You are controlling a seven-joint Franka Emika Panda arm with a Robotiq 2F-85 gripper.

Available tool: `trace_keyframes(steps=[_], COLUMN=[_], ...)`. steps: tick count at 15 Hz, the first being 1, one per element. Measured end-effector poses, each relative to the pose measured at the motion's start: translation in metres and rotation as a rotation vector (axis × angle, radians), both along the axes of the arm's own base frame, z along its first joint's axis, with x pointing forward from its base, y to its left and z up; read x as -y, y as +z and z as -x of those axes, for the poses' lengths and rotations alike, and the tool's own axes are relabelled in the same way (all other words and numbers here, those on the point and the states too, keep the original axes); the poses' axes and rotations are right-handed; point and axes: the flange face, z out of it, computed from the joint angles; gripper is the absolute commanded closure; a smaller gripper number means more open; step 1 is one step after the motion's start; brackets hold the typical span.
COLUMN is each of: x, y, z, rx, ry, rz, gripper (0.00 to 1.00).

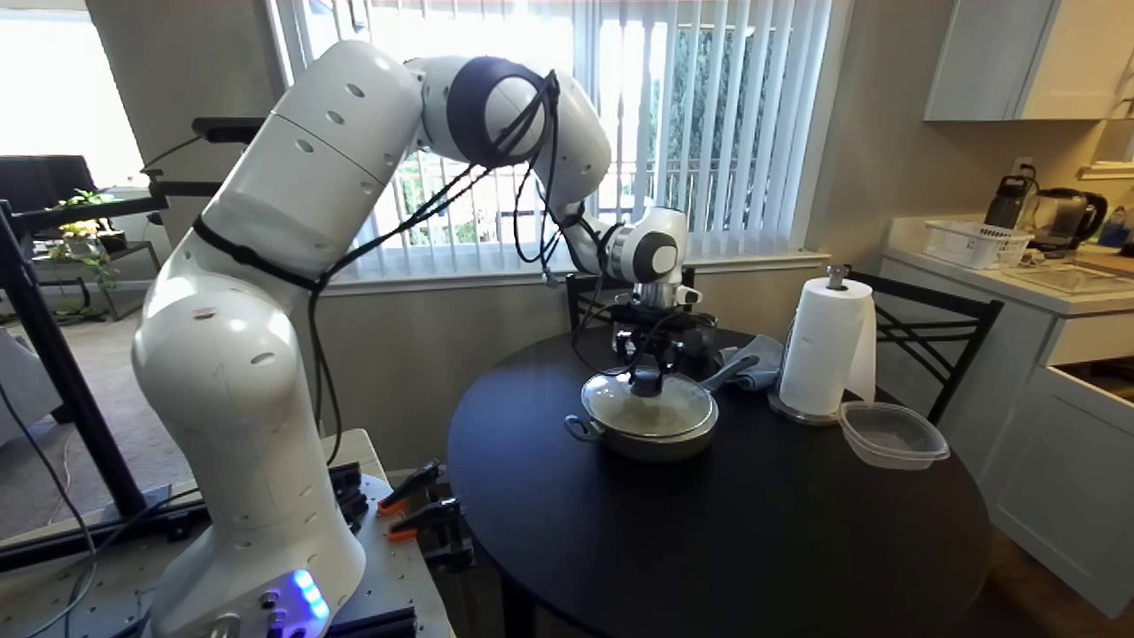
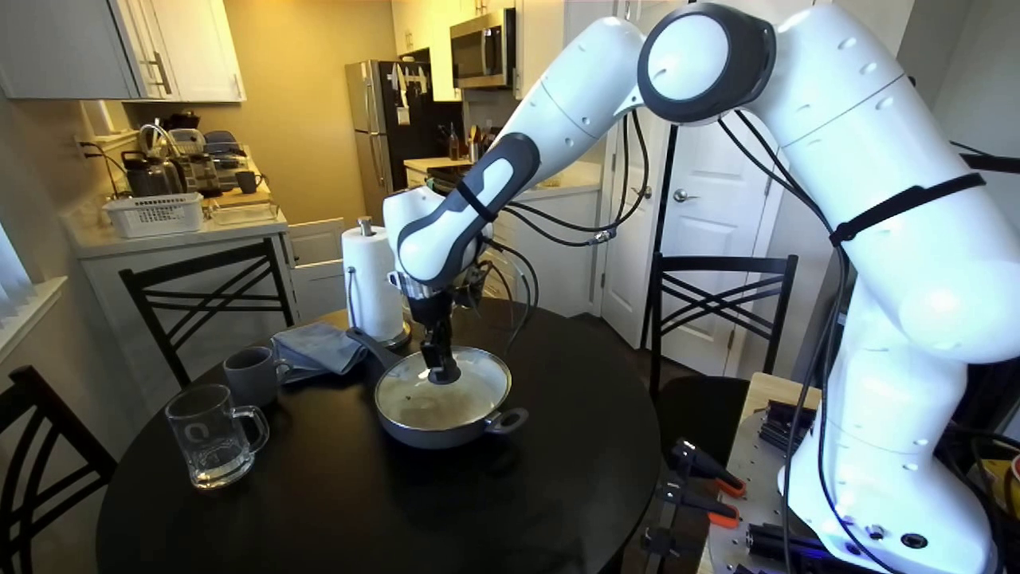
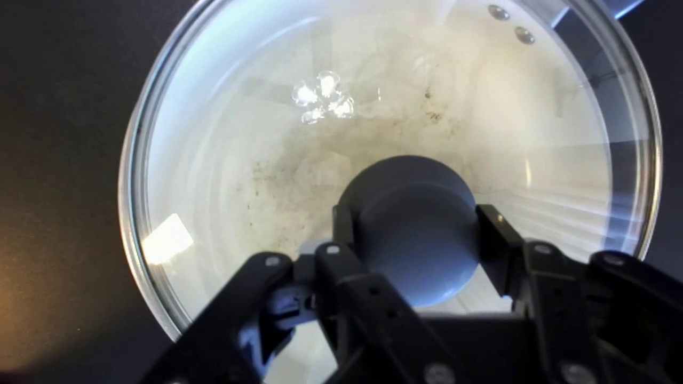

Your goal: Put the lid on the pot

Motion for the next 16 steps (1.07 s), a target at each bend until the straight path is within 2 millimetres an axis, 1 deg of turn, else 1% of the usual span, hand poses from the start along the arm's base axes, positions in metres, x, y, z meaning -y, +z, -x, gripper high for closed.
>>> trace_keyframes(steps=[12, 16], x=[0.006, 0.014], y=[0.003, 0.004], z=[-0.002, -0.003], rx=[0.077, 0.081], ry=[-0.002, -0.013], rz=[-0.019, -0.014], gripper=[0.67, 0.67])
